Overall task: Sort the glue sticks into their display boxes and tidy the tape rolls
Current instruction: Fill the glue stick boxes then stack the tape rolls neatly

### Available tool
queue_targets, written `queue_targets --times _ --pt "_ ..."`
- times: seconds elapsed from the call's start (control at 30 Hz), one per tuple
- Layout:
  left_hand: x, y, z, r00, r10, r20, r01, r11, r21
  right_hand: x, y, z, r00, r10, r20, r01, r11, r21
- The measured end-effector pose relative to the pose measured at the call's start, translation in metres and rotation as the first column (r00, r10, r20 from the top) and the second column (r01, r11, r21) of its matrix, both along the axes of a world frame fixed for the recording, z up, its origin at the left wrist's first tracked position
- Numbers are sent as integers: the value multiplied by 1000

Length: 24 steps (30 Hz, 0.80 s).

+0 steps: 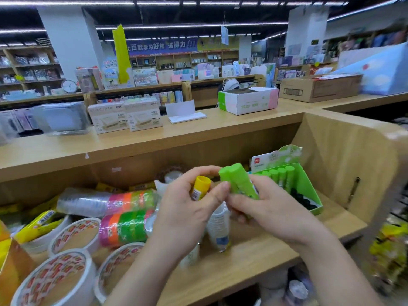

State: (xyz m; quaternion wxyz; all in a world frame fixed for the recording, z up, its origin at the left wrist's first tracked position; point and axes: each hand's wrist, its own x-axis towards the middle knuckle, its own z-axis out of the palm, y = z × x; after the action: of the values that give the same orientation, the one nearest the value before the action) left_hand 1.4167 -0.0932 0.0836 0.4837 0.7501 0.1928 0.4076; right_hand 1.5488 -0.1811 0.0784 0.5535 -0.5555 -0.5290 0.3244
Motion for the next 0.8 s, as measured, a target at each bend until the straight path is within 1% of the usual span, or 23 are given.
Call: queue_targets --times 0.1,0.17,0.23,0.27,0.33,0.4,0.43,0.47,0.5,0.53,0.6,0.67,0.7,0.77,0.8 --pt "12 -5 -4 1000 -7 7 8 1000 -18 9 -4 -8 999 -13 -40 12 999 -31" --pt "19 -9 -6 999 -13 35 16 997 -69 14 -8 -15 997 12 -81 -15 999 -34" --pt "23 -14 -6 997 -8 75 17 992 -122 18 -12 -22 970 73 -233 -71 997 17" --pt "25 -17 -6 995 -5 95 19 989 -147 20 -14 -25 930 116 -348 -103 993 57" --pt "29 -22 -6 988 1 156 35 974 -224 22 -18 -30 817 181 -548 -121 982 144" --pt "34 -29 -6 976 -9 218 75 953 -294 22 -21 -33 708 216 -673 -109 974 197" --pt "37 -34 -7 971 -22 240 99 944 -314 21 -23 -35 669 218 -711 -96 973 208" --pt "38 -37 -7 963 -36 267 125 938 -323 19 -24 -35 648 209 -732 -79 975 208" --pt "39 -40 -8 955 -45 293 144 934 -328 17 -25 -36 648 192 -737 -62 978 201" --pt "40 -42 -8 951 -47 307 149 936 -320 16 -28 -36 675 161 -720 -37 982 185" --pt "40 -46 -9 949 -33 312 123 954 -275 16 -35 -40 766 53 -641 49 989 140" --pt "38 -48 -11 952 -26 305 98 969 -225 19 -41 -45 812 -29 -583 116 987 112" --pt "36 -48 -13 958 -32 285 91 976 -197 21 -45 -48 810 -43 -585 137 984 117" --pt "34 -48 -21 979 -56 198 79 990 -113 28 -52 -52 773 -53 -632 183 973 142" --pt "34 -48 -26 985 -74 157 87 993 -76 32 -56 -53 775 -85 -626 225 963 148"
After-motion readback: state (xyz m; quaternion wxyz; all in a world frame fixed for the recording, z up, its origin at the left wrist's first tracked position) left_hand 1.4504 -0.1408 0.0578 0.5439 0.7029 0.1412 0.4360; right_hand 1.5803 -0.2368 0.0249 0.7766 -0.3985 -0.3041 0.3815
